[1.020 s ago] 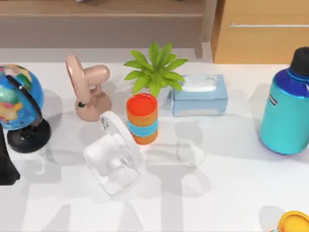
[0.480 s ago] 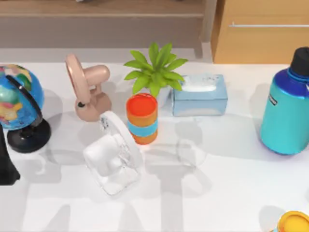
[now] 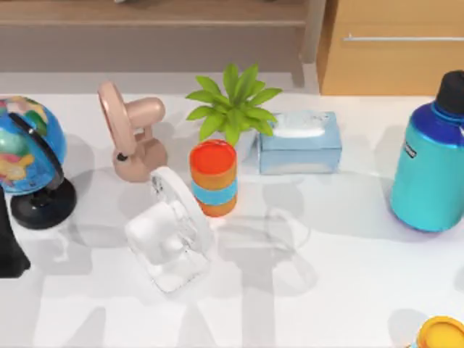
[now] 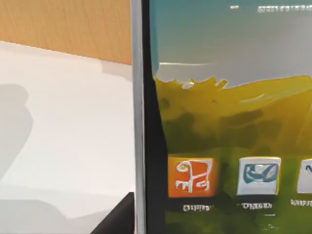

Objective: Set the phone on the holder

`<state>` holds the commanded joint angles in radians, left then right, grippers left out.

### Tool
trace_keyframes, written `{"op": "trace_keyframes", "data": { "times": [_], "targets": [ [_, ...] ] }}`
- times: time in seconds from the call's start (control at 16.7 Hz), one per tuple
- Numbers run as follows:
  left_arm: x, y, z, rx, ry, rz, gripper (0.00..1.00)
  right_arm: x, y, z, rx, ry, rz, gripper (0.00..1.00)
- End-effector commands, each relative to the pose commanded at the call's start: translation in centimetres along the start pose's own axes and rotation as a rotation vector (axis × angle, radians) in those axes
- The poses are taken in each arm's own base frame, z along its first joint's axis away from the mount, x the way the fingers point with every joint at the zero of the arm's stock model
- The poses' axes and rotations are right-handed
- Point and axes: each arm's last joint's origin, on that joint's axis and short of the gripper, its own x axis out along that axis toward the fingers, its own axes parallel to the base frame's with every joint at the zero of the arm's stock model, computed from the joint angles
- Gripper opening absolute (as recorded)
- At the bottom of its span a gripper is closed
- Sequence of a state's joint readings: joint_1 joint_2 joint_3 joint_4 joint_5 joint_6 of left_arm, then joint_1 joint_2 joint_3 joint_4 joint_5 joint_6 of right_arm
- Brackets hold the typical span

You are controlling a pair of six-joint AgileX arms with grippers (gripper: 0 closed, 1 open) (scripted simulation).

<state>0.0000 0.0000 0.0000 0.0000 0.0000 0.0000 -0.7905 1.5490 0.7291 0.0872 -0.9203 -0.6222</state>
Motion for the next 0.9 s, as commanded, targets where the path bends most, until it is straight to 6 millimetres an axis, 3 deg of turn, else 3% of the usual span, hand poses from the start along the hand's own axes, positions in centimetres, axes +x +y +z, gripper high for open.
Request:
{"op": "trace_keyframes", "data": {
  "times": [0.78,0.9],
  "targets": [
    [0.0,0.0,0.0,0.0,0.0,0.0,1.0,0.0,0.0,0.0,0.0,0.0,0.0,0.98],
    [0.0,0.0,0.0,0.0,0.0,0.0,1.0,0.0,0.0,0.0,0.0,0.0,0.0,1.0]
  ]
}}
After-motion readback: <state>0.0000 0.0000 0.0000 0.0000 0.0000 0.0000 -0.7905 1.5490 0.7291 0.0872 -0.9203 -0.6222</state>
